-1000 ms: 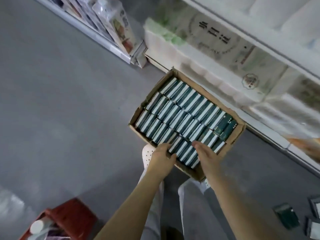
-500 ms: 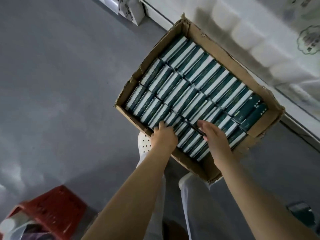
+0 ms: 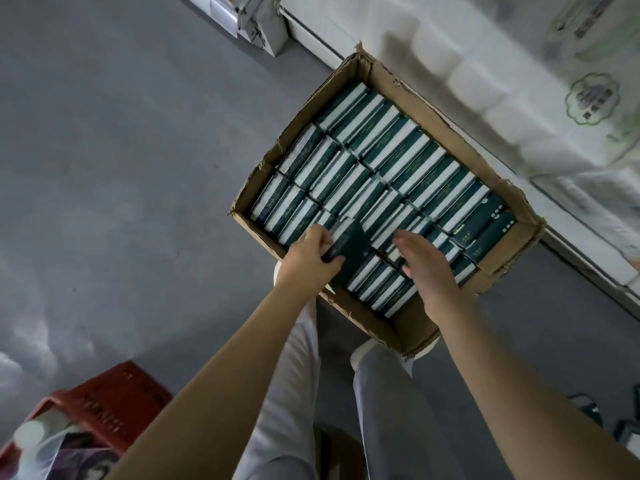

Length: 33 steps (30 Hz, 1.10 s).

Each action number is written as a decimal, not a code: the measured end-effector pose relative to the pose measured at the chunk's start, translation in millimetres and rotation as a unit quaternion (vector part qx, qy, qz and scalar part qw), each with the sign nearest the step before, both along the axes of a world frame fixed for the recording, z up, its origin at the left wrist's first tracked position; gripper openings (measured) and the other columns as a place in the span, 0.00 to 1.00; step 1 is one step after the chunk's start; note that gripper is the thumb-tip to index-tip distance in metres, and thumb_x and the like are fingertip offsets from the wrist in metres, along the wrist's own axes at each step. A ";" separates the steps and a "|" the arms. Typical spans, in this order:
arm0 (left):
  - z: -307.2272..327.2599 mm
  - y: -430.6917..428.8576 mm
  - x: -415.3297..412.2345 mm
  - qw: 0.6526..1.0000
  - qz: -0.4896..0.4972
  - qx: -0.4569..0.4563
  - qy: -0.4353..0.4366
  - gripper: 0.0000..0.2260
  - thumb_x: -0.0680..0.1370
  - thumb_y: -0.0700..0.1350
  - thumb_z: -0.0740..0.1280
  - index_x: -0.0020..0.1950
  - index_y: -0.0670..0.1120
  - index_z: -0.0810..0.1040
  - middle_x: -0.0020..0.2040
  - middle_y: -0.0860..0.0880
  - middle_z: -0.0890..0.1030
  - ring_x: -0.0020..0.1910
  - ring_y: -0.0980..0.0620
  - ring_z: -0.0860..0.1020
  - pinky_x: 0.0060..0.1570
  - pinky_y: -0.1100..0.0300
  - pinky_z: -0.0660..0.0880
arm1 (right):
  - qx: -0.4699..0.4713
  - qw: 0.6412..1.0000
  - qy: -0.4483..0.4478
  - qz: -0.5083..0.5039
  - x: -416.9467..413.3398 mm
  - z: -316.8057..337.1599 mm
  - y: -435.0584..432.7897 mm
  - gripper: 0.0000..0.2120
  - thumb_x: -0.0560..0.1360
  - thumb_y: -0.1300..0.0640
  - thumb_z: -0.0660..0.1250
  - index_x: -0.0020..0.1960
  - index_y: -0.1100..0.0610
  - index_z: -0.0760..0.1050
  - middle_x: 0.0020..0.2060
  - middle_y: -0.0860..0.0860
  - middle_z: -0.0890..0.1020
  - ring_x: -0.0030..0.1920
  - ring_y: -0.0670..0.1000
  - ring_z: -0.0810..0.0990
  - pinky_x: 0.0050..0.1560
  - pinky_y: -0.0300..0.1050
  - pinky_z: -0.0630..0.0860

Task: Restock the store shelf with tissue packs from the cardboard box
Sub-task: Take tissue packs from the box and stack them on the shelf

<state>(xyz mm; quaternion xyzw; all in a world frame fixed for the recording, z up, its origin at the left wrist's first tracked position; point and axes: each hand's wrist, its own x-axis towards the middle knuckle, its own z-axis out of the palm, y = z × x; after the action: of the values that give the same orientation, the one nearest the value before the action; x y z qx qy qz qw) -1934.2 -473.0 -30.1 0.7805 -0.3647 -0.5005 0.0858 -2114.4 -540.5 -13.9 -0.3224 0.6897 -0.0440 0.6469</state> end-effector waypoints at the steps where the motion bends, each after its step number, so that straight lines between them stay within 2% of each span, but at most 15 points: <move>1: 6.0 -4.8 3.1 0.995 0.052 0.022 0.085 0.13 0.75 0.49 0.72 0.51 0.54 0.69 0.47 0.53 0.77 0.44 0.53 0.77 0.41 0.64 0.75 | 0.006 1.000 -0.009 0.010 2.1 4.1 -2.4 0.12 0.81 0.50 0.62 0.64 0.45 0.73 0.56 0.40 0.74 0.64 0.48 0.71 0.63 0.45 0.68; 2: 10.7 -9.1 5.7 0.984 0.091 0.040 0.146 0.12 0.74 0.50 0.73 0.51 0.57 0.70 0.50 0.51 0.79 0.47 0.52 0.79 0.44 0.62 0.77 | 0.012 0.999 -0.017 0.025 4.0 8.2 -4.0 0.16 0.80 0.49 0.63 0.68 0.47 0.71 0.58 0.42 0.74 0.64 0.48 0.71 0.62 0.44 0.69; 4: 18.4 -16.6 8.3 0.971 0.116 0.049 0.203 0.12 0.74 0.50 0.73 0.52 0.57 0.73 0.53 0.47 0.82 0.50 0.48 0.81 0.53 0.53 0.78 | 0.027 0.998 -0.027 0.049 7.1 14.8 -6.9 0.20 0.79 0.49 0.65 0.70 0.49 0.68 0.59 0.44 0.74 0.60 0.47 0.72 0.58 0.43 0.70; 6: 24.3 -22.6 8.1 0.963 0.126 0.046 0.235 0.12 0.75 0.49 0.72 0.56 0.53 0.75 0.51 0.46 0.83 0.51 0.48 0.81 0.55 0.52 0.78 | 0.039 0.998 -0.035 0.044 6.8 18.0 -8.8 0.16 0.78 0.52 0.67 0.64 0.48 0.69 0.53 0.42 0.75 0.54 0.46 0.74 0.55 0.43 0.73; 8: 25.2 -27.5 7.8 0.963 0.133 0.039 0.231 0.12 0.77 0.50 0.70 0.59 0.50 0.75 0.51 0.47 0.84 0.52 0.49 0.81 0.55 0.55 0.76 | 0.039 0.998 -0.039 0.014 4.5 18.2 -10.5 0.10 0.78 0.56 0.68 0.57 0.48 0.72 0.50 0.43 0.76 0.50 0.45 0.76 0.51 0.42 0.76; 10: 20.9 -29.1 8.4 0.978 0.121 0.031 0.168 0.10 0.80 0.51 0.64 0.60 0.49 0.75 0.51 0.51 0.82 0.52 0.52 0.79 0.52 0.58 0.73 | 0.020 0.999 -0.034 -0.030 0.6 15.4 -10.3 0.09 0.77 0.60 0.68 0.53 0.48 0.73 0.51 0.45 0.79 0.51 0.45 0.77 0.50 0.44 0.77; 11: 15.8 -27.8 9.1 0.990 0.091 0.029 0.103 0.10 0.82 0.50 0.62 0.60 0.49 0.75 0.53 0.52 0.80 0.52 0.52 0.77 0.51 0.58 0.72 | 0.008 0.998 -0.027 -0.055 -1.8 12.6 -9.9 0.09 0.77 0.60 0.68 0.54 0.49 0.74 0.52 0.47 0.79 0.52 0.46 0.78 0.50 0.45 0.77; 13: 3.8 -20.0 11.8 0.997 -0.038 0.036 -0.057 0.12 0.82 0.49 0.58 0.63 0.49 0.75 0.58 0.49 0.78 0.57 0.48 0.75 0.55 0.53 0.72 | -0.008 0.994 -0.015 -0.111 -6.1 6.9 -8.7 0.10 0.77 0.62 0.68 0.56 0.51 0.74 0.53 0.49 0.79 0.53 0.48 0.78 0.49 0.45 0.77; 15: -6.3 -9.5 11.6 0.975 -0.162 0.056 -0.140 0.14 0.82 0.48 0.57 0.66 0.50 0.73 0.65 0.47 0.74 0.64 0.44 0.70 0.62 0.48 0.69 | -0.012 0.986 -0.010 -0.168 -10.4 0.7 -7.4 0.11 0.77 0.63 0.68 0.56 0.53 0.73 0.53 0.50 0.79 0.54 0.48 0.78 0.50 0.46 0.77; 18: -18.0 1.1 5.6 0.952 -0.246 0.094 -0.154 0.17 0.82 0.49 0.57 0.71 0.51 0.69 0.71 0.45 0.67 0.69 0.42 0.65 0.67 0.47 0.65 | -0.016 0.979 0.006 -0.202 -15.9 -8.3 -3.5 0.12 0.77 0.64 0.68 0.57 0.53 0.73 0.53 0.51 0.79 0.55 0.49 0.78 0.52 0.48 0.77; 21: -28.1 5.7 1.1 0.943 -0.268 0.118 -0.157 0.20 0.82 0.51 0.57 0.74 0.52 0.66 0.74 0.44 0.62 0.71 0.42 0.62 0.68 0.47 0.63 | -0.022 0.979 0.012 -0.203 -17.4 -14.7 0.6 0.15 0.77 0.63 0.68 0.61 0.55 0.72 0.54 0.51 0.79 0.55 0.50 0.78 0.55 0.50 0.77; 24: -37.3 6.7 -1.8 0.943 -0.250 0.152 -0.160 0.20 0.82 0.51 0.58 0.74 0.52 0.66 0.72 0.43 0.62 0.70 0.41 0.63 0.68 0.48 0.63 | -0.024 0.979 0.011 -0.200 -15.3 -18.8 3.3 0.14 0.77 0.63 0.67 0.61 0.56 0.72 0.54 0.51 0.79 0.55 0.49 0.78 0.56 0.50 0.77; 27: -48.3 4.4 -3.6 0.927 -0.274 0.184 -0.181 0.19 0.82 0.49 0.58 0.73 0.51 0.67 0.70 0.42 0.63 0.68 0.41 0.64 0.66 0.49 0.63 | -0.024 0.980 0.011 -0.196 -12.1 -23.0 4.5 0.15 0.77 0.63 0.68 0.63 0.58 0.72 0.57 0.52 0.78 0.56 0.49 0.78 0.57 0.51 0.77; 31: -59.9 1.9 -4.3 0.904 -0.303 0.232 -0.193 0.19 0.81 0.47 0.57 0.73 0.51 0.66 0.72 0.41 0.60 0.70 0.41 0.62 0.67 0.50 0.61 | -0.026 0.979 0.003 -0.204 -5.6 -26.1 3.7 0.15 0.77 0.64 0.67 0.63 0.59 0.72 0.53 0.47 0.77 0.53 0.46 0.77 0.58 0.51 0.77; 33: -60.5 1.3 -5.0 0.906 -0.303 0.224 -0.193 0.20 0.81 0.48 0.59 0.73 0.50 0.66 0.72 0.42 0.61 0.70 0.42 0.62 0.68 0.50 0.62 | -0.030 0.977 0.002 -0.211 -3.6 -25.6 3.0 0.14 0.77 0.64 0.67 0.62 0.57 0.72 0.51 0.46 0.77 0.51 0.46 0.77 0.59 0.51 0.76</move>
<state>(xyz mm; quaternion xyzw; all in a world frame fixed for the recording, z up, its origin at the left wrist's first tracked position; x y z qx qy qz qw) -1939.2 -471.7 -90.7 0.7126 -0.4712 -0.4107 -0.3186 -2118.0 -537.5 -39.5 -0.1893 0.7417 -0.1998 0.6117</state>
